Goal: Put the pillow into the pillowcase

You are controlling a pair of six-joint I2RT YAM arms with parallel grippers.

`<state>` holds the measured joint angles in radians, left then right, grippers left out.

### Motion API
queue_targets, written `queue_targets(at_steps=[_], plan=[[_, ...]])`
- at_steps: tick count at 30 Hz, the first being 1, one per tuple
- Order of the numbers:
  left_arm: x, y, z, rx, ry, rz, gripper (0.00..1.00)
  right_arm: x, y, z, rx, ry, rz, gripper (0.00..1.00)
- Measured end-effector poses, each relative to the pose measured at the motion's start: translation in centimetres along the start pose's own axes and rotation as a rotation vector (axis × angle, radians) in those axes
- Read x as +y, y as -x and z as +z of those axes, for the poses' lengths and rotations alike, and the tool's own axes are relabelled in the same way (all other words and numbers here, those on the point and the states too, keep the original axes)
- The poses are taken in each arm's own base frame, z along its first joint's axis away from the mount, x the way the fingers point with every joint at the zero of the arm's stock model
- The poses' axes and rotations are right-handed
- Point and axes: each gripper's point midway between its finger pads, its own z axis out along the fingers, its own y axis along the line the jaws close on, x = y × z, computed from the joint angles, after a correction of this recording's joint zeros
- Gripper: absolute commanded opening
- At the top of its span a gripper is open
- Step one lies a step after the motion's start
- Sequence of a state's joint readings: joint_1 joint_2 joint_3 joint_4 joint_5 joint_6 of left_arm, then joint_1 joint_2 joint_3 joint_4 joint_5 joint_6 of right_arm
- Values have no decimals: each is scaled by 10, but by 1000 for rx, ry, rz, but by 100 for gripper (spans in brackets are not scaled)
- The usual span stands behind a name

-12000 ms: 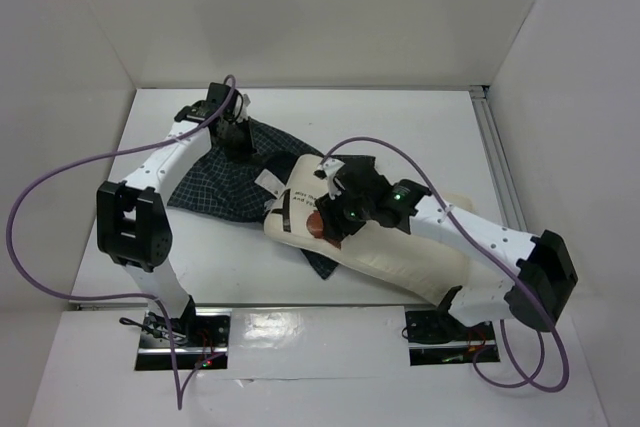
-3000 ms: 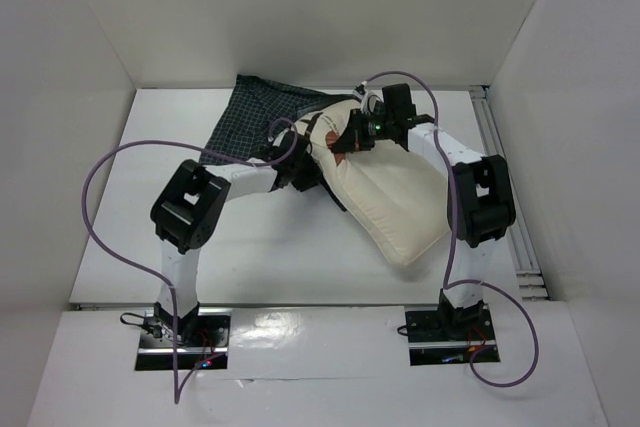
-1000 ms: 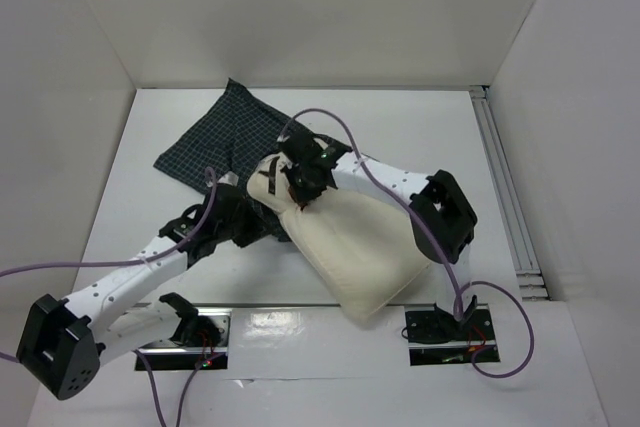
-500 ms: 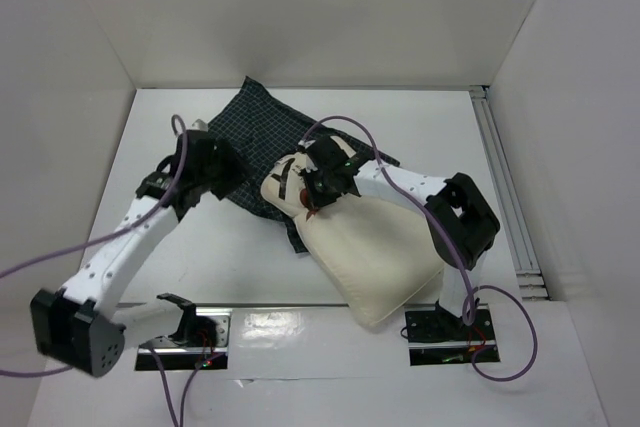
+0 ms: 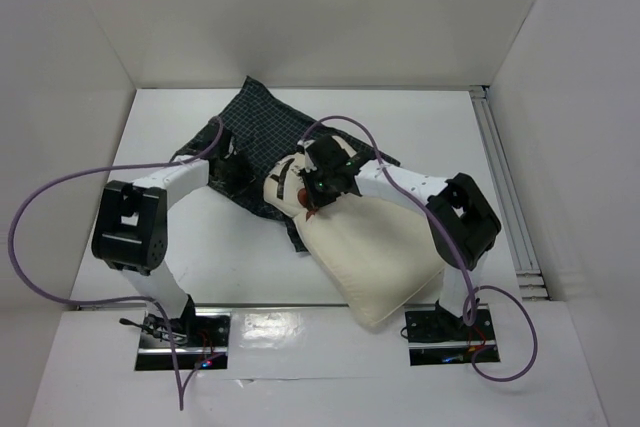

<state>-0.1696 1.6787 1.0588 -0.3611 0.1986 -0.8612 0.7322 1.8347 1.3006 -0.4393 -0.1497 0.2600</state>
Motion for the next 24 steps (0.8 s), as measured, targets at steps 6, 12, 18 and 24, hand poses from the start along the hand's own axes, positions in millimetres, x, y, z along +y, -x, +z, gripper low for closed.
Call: queue_targets(at_steps=[6, 12, 18, 24], plan=[[-11, -14, 19, 113, -100, 36, 54, -3, 0, -2, 5, -7, -1, 0], [-17, -22, 28, 170, -157, 43, 55, -9, -2, -11, 16, -18, 3, 0], [-24, -37, 38, 233, -203, 65, 2, -15, 0, -29, 16, 19, 36, 0], [-27, -60, 44, 302, -217, 107, 55, -23, 2, -39, 13, 31, 63, 0]])
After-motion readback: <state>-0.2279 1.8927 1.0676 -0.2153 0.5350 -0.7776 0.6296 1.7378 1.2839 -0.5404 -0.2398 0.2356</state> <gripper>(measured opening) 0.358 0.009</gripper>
